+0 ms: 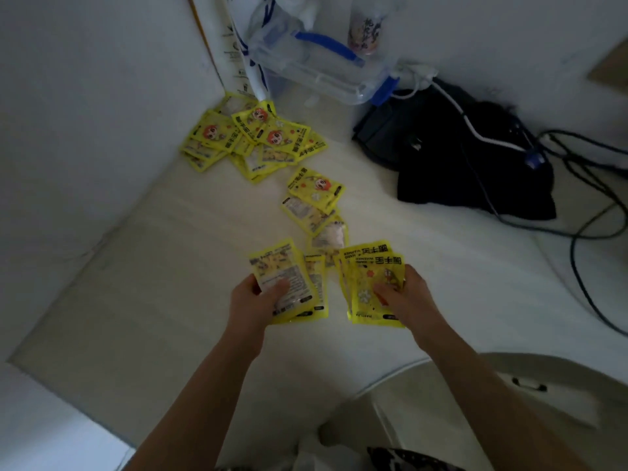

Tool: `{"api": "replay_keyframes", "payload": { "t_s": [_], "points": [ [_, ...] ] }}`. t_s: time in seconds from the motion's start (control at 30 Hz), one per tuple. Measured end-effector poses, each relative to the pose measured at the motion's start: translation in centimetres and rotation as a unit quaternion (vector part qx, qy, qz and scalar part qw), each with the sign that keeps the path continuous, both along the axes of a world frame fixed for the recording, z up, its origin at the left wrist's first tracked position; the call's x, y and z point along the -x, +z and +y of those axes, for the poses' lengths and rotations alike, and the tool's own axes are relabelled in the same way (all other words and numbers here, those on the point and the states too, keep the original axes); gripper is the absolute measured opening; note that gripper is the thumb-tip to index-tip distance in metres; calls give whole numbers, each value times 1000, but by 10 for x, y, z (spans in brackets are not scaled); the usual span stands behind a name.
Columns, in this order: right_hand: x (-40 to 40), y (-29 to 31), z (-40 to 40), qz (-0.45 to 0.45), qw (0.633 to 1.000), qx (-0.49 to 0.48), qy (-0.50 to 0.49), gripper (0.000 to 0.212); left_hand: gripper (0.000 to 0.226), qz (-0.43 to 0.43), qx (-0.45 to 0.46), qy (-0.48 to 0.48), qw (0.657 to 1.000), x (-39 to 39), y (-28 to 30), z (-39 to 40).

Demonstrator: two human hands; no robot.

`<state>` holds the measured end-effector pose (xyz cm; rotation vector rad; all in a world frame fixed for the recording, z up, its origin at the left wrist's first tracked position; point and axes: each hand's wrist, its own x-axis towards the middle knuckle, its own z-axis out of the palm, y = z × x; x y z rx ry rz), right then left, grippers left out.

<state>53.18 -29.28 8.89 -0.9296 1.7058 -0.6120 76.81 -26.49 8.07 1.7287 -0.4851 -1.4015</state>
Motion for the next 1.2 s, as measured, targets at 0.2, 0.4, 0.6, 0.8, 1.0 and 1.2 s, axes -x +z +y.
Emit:
{"api": "replay_keyframes", "payload": {
  "t_s": [0.2, 0.4, 0.6, 0.8, 1.0, 1.2],
  "points": [
    [10, 2, 92, 26, 993, 9, -116, 21, 17, -18, -8, -99, 995, 14, -1, 42],
    [41, 9, 173, 20, 975, 16, -221, 22, 16, -18, -5, -201, 979, 53, 7, 72],
    [83, 19, 257, 14, 945, 36, -324, 19, 18, -6, 19, -318, 948, 124, 13, 107],
    [133, 11, 358, 10, 910, 28, -413, 23, 24, -5, 4, -426, 905, 209, 11, 169],
    [189, 1, 465, 0, 880, 30, -474, 30, 22, -26, -15, -469, 882, 290, 1, 255],
    [247, -7, 556, 1, 864, -2, -504, 32, 19, -15, -29, -487, 873, 369, -6, 337]
  ]
}}
